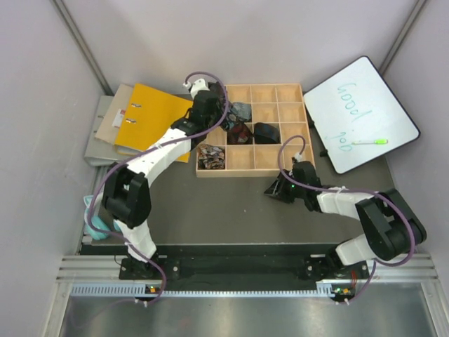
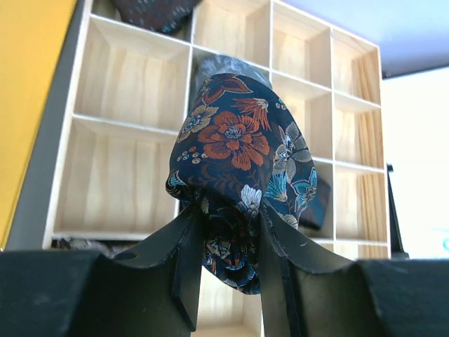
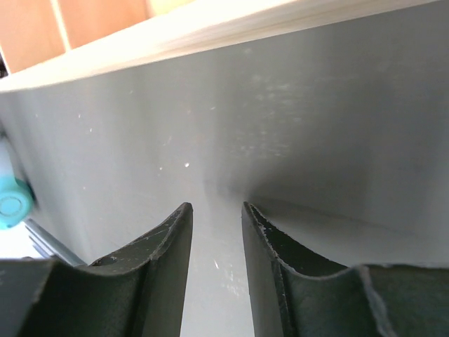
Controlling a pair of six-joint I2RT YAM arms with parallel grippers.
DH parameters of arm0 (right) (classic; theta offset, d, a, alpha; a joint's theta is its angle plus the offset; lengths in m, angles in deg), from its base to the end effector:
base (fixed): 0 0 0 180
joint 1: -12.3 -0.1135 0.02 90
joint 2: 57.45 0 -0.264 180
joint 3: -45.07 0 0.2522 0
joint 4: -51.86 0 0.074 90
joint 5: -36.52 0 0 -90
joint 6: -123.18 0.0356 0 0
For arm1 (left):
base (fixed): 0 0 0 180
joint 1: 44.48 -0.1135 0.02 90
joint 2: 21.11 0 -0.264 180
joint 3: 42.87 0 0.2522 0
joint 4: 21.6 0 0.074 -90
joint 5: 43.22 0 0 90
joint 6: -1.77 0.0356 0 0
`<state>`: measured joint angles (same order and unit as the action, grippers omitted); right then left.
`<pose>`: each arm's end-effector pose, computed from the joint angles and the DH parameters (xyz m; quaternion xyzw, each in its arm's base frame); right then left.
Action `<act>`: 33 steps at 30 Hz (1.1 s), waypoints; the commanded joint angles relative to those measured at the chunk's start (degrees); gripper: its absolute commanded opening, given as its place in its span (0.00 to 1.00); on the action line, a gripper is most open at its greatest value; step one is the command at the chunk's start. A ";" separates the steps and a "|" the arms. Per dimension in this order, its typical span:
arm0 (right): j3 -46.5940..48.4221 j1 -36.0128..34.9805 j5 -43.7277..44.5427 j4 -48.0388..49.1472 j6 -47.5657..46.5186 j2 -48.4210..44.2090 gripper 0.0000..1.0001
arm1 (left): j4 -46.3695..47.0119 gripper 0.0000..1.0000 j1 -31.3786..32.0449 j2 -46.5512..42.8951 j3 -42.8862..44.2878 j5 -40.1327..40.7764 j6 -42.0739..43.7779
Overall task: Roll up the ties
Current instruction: Place the tie in the storage box.
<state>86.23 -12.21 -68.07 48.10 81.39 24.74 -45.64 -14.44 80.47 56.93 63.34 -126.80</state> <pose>0.2250 0.1124 0.1331 0.1403 0.9062 0.3204 0.2375 0.3707 -0.2027 0.3172 -0.1386 0.8304 -0.1955 0.5030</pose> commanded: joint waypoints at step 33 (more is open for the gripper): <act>-1.91 -3.52 -6.59 9.42 -12.08 11.15 0.35 | 5.54 0.00 -11.94 31.75 26.38 -8.56 -5.29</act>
<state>84.94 -14.96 -76.77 65.50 72.49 32.54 -43.52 -25.47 111.79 82.66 55.12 -131.34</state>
